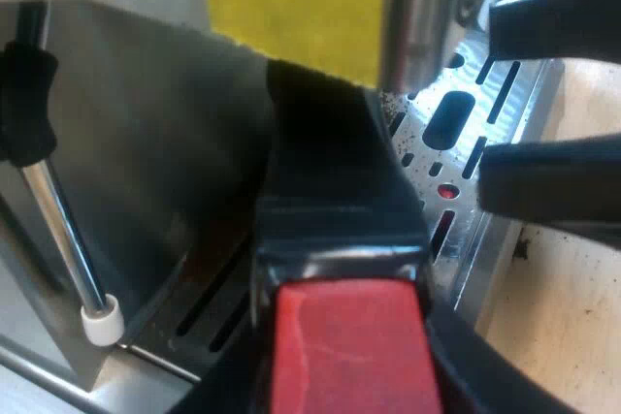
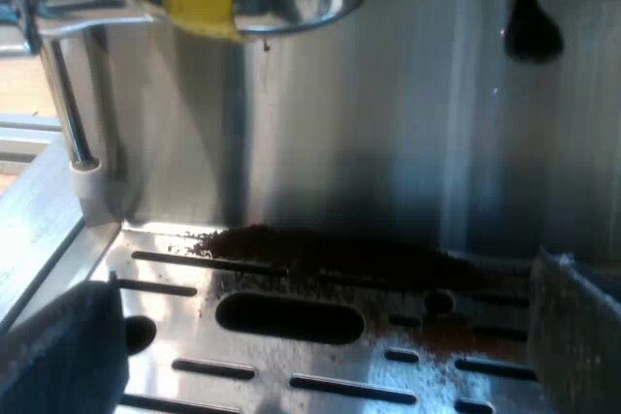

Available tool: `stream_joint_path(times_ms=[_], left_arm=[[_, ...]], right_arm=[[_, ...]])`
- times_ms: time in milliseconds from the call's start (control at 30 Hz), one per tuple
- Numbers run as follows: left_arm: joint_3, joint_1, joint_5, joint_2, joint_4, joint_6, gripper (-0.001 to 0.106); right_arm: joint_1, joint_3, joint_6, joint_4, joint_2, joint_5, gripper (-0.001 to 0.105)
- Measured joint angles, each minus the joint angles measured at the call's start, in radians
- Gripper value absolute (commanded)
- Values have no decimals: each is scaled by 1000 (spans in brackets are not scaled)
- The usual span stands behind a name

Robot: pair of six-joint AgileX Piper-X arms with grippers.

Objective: Put the handle in the coffee machine

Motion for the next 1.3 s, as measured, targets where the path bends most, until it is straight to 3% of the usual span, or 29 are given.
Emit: stream_joint_path(times_ms=[167,700,867,1033,1200,1300], left_arm=[[0,8,32,0,10,0,0],[1,7,38,0,14,-2,0],[1,7,38,0,16,-4,0],[1,7,38,0,16,-4,0],[1,7,38,0,16,-4,0],[1,7,38,0,16,-4,0]], right_arm=[[0,0,-21,-67,27,0,85],[-59,0,-23,-128,27,-5,84],[-59,0,-23,-128,27,-15,60],[-62,-4,-34,-152,44,-82,59],[-62,-32,-124,-274,125,-90,45],[-66,-61,-162,-368,178,-90,44]])
